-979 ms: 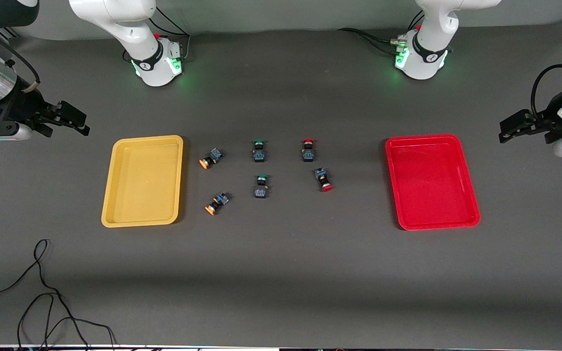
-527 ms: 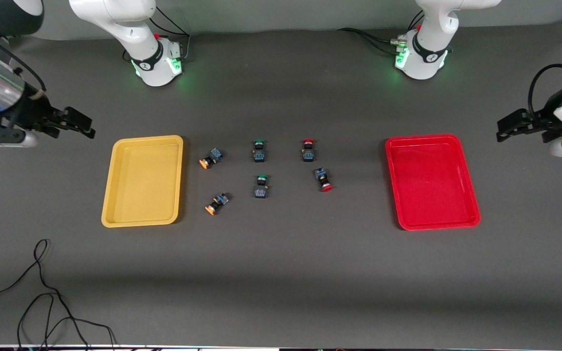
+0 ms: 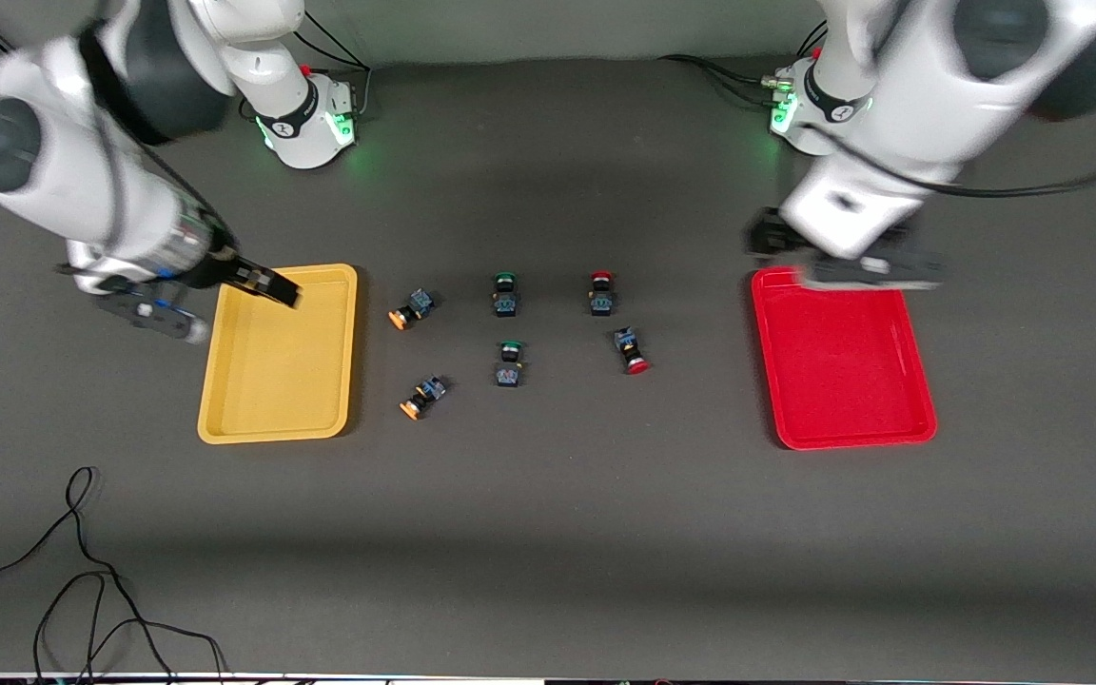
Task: Place red and yellow buttons in trays
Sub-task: 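Grasp orange button with the right gripper while the left gripper grasps red button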
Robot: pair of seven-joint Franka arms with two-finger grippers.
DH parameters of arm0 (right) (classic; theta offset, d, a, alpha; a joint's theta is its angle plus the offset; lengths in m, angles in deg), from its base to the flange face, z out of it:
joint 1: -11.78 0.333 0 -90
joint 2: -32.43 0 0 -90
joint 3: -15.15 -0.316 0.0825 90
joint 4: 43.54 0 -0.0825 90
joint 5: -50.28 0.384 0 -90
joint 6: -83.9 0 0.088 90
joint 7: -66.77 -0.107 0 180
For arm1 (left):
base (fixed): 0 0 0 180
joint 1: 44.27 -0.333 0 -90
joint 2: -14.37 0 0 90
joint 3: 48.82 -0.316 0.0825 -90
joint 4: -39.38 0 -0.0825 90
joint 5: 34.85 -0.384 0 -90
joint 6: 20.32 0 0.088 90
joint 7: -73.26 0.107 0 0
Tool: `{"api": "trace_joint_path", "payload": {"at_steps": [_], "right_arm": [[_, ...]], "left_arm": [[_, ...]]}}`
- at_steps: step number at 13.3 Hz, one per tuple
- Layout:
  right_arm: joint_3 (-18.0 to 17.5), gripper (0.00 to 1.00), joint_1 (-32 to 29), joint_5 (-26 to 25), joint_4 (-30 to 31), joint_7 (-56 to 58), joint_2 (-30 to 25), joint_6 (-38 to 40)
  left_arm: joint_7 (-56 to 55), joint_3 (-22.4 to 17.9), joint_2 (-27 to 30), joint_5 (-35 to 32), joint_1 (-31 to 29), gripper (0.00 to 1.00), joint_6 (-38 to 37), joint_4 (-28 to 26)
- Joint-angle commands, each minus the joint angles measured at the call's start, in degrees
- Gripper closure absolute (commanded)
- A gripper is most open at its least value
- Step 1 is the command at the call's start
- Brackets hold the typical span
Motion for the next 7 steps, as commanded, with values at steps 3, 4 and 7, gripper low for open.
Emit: {"api": "trace_joint_path", "payload": {"at_steps": [3, 4, 7], "right_arm": [[0.00, 0.00, 3.35, 0.55, 11.63, -12.86, 2.64, -14.30], [0.09, 0.00, 4.58, 0.64, 13.65, -14.97, 4.13, -17.72], [0.00, 0.00, 6.51, 1.34, 18.41, -19.38, 8.96, -27.76]], "left_arm": [[-9.89, -1.02, -2.40, -0.47, 11.99, 0.00, 6.26, -1.01], [-10.33, -1.02, -3.62, -0.65, 13.40, 0.00, 7.22, -1.27], [-10.42, -1.02, -7.14, -0.91, 14.64, 0.00, 13.53, -5.39]]}}
